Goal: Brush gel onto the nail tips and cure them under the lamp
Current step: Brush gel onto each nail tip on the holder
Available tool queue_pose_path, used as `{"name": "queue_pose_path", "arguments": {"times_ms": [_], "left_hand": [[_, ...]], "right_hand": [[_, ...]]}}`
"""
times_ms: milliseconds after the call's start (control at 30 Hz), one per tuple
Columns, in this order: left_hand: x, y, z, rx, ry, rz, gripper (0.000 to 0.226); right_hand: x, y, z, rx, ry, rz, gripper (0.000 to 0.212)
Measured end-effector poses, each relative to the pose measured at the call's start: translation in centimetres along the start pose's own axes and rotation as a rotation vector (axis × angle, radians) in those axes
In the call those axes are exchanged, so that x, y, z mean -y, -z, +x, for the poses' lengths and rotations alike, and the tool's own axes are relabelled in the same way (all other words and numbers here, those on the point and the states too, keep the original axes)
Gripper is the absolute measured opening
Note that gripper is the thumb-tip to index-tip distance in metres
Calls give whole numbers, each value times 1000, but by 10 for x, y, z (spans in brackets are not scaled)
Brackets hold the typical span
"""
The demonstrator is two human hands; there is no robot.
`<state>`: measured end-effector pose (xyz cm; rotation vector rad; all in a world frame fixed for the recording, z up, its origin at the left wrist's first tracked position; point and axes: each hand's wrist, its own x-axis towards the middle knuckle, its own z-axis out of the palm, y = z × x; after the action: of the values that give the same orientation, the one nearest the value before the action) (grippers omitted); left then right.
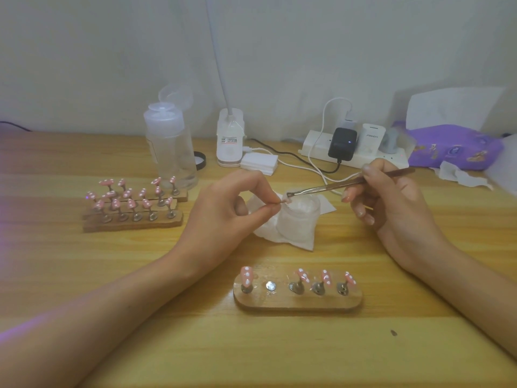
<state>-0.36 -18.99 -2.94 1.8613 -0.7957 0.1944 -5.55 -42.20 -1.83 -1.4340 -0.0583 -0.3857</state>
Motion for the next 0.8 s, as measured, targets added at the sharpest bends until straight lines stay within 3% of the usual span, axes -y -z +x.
{"name": "queue_pose_path", "arguments": {"times_ms": [567,700,800], "left_hand": [[-1,0,1,17,37,-75,17],[-3,0,1,29,57,-107,15],[-2,1,1,41,70,-119,12]], "right_hand": [[1,-1,-1,8,0,-10,25],[0,2,0,-53,-20,-2,29],[1,0,0,9,20,9,29]]}}
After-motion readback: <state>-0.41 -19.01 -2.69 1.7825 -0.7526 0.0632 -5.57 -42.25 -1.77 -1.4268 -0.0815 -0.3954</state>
